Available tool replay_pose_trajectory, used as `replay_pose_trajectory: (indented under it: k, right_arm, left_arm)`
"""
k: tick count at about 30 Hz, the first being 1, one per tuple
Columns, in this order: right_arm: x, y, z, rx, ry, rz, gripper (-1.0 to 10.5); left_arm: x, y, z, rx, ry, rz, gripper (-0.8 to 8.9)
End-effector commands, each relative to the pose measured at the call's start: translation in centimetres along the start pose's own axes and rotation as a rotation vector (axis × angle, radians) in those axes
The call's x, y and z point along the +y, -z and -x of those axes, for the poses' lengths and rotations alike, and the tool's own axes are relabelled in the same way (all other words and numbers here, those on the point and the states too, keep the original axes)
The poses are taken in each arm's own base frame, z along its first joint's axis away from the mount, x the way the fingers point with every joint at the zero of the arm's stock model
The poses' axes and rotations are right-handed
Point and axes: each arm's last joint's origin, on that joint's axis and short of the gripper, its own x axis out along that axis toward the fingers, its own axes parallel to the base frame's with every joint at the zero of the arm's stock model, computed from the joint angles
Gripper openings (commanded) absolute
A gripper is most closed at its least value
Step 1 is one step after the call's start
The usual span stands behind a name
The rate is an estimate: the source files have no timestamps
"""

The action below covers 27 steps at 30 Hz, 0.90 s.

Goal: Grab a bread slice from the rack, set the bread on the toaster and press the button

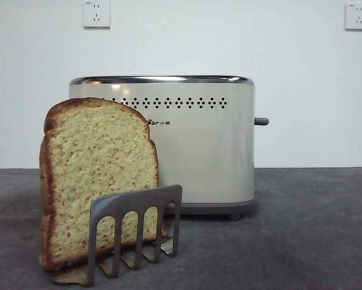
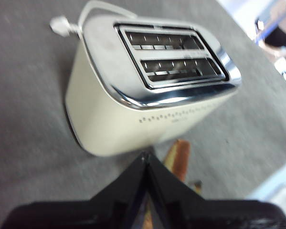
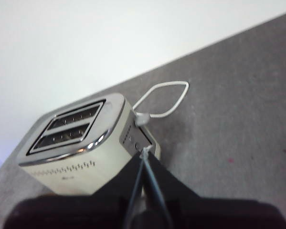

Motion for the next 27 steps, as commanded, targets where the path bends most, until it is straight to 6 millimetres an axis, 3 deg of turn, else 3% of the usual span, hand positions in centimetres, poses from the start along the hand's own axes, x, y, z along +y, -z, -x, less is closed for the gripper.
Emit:
replay_pose_trajectory:
  k: [1, 7, 19, 21, 25, 27]
  right_arm:
    - [0.3, -0.5, 0.3, 0.023, 0.001, 0.022, 0.0]
    - [0.9, -1.3, -0.1, 0.113, -0.044, 0.101, 0.0]
    - [1.0, -2.5, -2.0, 0.234, -0.039, 0.117, 0.0]
    - [1.0, -2.5, -2.1, 0.241, -0.037, 0.115, 0.0]
    - [0.9, -2.6, -2.3, 0.246, -0.035, 0.116, 0.0]
    - [0.9, -2.6, -2.3, 0.246, -0.035, 0.118, 0.0]
  left_arm:
    - [-0.5, -2.0, -0.2, 0.124, 0.024, -0.050, -0.05]
    - [-1.5, -4.4, -2.4, 0.353, 0.095, -0.059, -0.05]
    - [-4.8, -2.9, -8.5, 0.637, 0.187, -0.231, 0.07]
    - [-5.1, -2.7, -9.0, 0.656, 0.182, -0.250, 0.98]
    - [-5.4, -2.6, -9.8, 0.674, 0.161, -0.277, 4.04]
    - [-5.4, -2.6, -10.2, 0.677, 0.156, -0.281, 4.47]
